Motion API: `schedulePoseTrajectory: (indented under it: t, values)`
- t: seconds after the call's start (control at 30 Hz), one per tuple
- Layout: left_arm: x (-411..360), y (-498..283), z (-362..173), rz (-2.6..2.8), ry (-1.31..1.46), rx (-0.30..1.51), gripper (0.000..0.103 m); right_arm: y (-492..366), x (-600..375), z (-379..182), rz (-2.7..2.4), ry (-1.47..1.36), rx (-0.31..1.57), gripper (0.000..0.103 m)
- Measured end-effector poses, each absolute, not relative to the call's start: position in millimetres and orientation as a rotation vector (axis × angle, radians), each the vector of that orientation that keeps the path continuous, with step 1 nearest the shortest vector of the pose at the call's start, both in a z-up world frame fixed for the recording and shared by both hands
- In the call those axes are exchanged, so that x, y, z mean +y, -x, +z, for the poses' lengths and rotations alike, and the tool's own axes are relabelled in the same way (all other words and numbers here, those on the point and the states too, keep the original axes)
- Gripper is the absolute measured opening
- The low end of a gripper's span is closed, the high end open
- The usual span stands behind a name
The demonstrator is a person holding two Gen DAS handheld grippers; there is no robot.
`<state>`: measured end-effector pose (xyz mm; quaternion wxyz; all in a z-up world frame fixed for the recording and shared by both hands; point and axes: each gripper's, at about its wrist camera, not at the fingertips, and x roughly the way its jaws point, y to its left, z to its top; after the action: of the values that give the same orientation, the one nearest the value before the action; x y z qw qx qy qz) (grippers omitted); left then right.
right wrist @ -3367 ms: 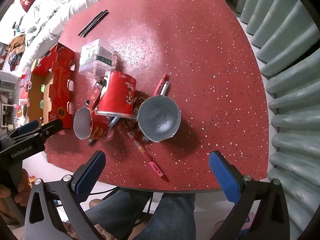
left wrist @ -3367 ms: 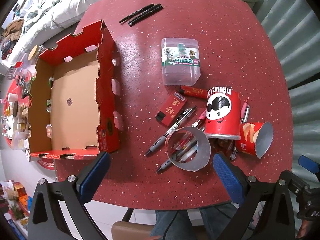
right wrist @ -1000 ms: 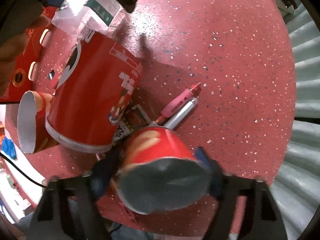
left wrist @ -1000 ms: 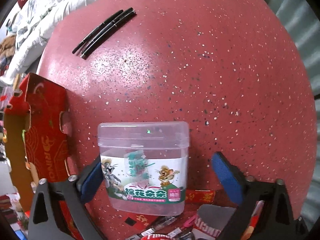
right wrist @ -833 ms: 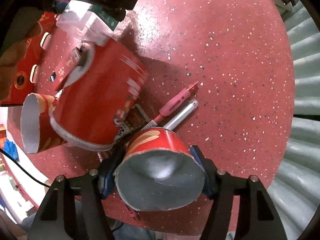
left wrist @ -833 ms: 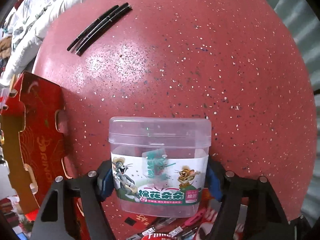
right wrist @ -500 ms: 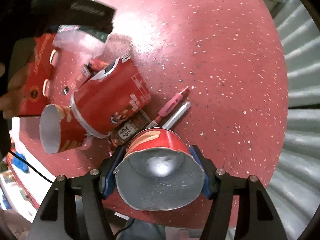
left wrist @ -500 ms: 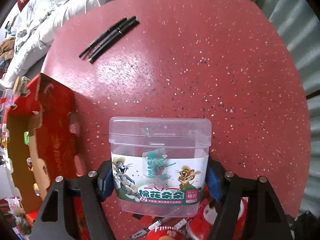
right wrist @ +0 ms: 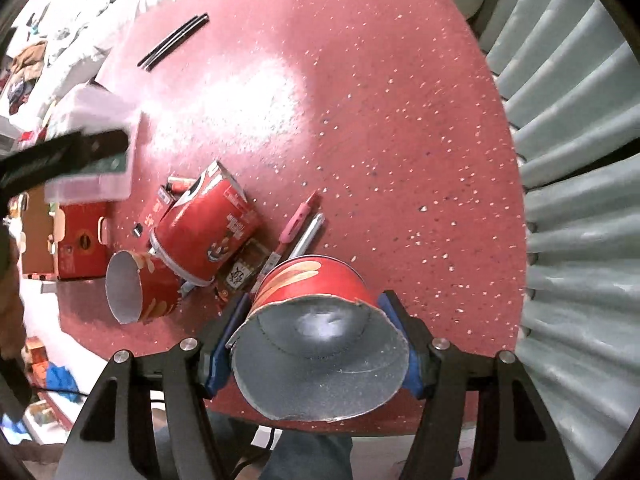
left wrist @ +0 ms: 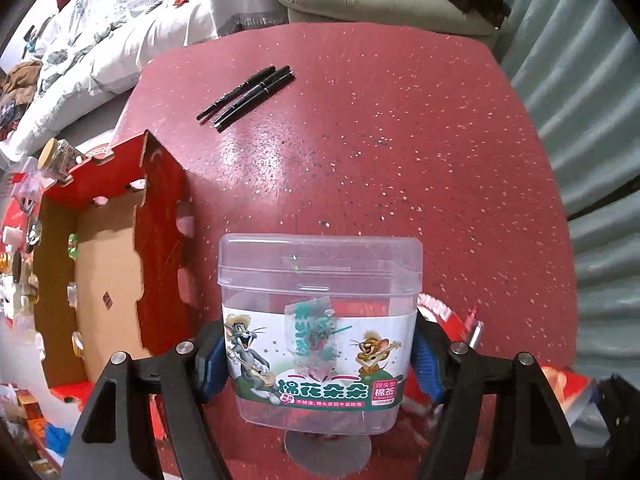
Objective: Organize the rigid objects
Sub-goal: 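Carry the plastic box with left tool while right tool carries the cup to the cardboard tray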
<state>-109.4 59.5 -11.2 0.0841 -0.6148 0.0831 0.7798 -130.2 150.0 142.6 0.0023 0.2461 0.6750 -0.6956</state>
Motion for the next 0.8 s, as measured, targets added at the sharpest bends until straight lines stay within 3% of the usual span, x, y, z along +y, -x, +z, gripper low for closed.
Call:
schedulePoseTrajectory:
  t: [0.2,0.4,0.8]
  values:
    - [45,83,6,2.307,1.786,0.223,0.074,111,161,164,-2.135,-0.752,2.046,0.069]
    - [24,60,15,2.255,1.736,0.247,0.074,92,158,148,-2.033,-0.757,2.014,0.069]
    - [-55,46,29,2.371,1.753,0.075,0.074,50,141,93,-1.747,-0.836,1.964,0.069]
